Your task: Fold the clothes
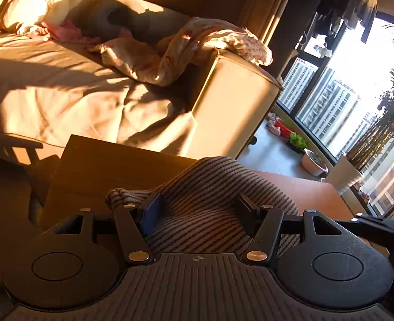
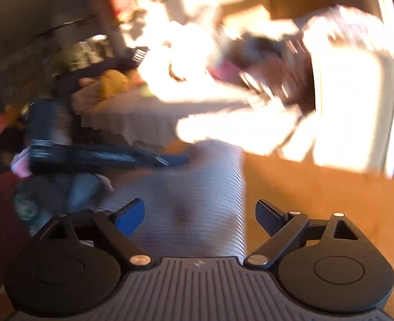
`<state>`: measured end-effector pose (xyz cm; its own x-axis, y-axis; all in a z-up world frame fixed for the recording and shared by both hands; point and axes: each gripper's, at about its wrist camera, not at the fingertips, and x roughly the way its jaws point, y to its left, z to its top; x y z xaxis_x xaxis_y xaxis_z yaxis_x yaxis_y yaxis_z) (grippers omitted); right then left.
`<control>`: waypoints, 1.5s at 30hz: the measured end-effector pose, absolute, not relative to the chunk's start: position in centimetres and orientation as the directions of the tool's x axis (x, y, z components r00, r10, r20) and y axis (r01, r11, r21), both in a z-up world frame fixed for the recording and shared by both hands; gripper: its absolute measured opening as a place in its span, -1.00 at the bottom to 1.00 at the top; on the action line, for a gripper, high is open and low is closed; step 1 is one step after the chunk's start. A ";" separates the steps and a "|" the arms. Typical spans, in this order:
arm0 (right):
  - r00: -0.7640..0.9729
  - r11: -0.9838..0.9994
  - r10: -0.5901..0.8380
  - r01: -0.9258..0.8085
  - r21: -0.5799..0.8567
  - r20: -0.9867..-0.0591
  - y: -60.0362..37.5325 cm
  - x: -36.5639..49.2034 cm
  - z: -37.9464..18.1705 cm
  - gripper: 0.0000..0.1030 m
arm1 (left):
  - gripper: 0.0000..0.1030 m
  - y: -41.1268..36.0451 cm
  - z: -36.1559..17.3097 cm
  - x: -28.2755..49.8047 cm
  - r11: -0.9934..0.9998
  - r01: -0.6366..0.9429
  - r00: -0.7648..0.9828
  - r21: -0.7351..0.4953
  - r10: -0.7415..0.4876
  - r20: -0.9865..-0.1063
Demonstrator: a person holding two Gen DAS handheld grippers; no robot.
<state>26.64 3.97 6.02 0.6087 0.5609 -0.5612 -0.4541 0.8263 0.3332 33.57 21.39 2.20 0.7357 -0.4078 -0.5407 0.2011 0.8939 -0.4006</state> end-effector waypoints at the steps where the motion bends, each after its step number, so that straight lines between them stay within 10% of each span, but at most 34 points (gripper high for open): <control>1: 0.582 0.815 0.580 -0.432 0.386 -0.570 3.6 26.9 4.9 0.76 | 0.27 21.4 2.2 33.5 0.893 0.202 0.736 -0.402 -0.409 -0.540; 6: 0.518 0.706 0.705 -0.444 0.552 -0.484 2.6 26.5 5.1 0.05 | 0.27 21.6 2.3 33.8 0.891 0.192 0.730 -0.412 -0.410 -0.547; 11: 0.547 0.763 0.647 -0.450 0.465 -0.532 2.4 26.7 5.8 0.02 | 0.27 21.3 2.8 34.9 0.903 0.150 0.736 -0.403 -0.374 -0.564; 26: 0.642 0.817 0.572 -0.394 0.421 -0.511 2.5 24.0 2.9 0.28 | 0.51 17.0 5.0 19.7 0.944 0.116 0.820 -0.310 -0.267 -0.506; 31: 0.725 0.872 0.484 -0.353 0.338 -0.490 1.5 19.8 3.8 1.00 | 0.88 14.4 3.1 15.7 0.950 0.065 0.795 -0.305 -0.234 -0.559; 45: 0.728 0.989 0.124 -0.144 0.027 -0.674 -0.4 14.5 3.0 1.00 | 1.00 8.9 1.1 14.2 0.985 -0.172 0.743 0.010 0.136 -0.655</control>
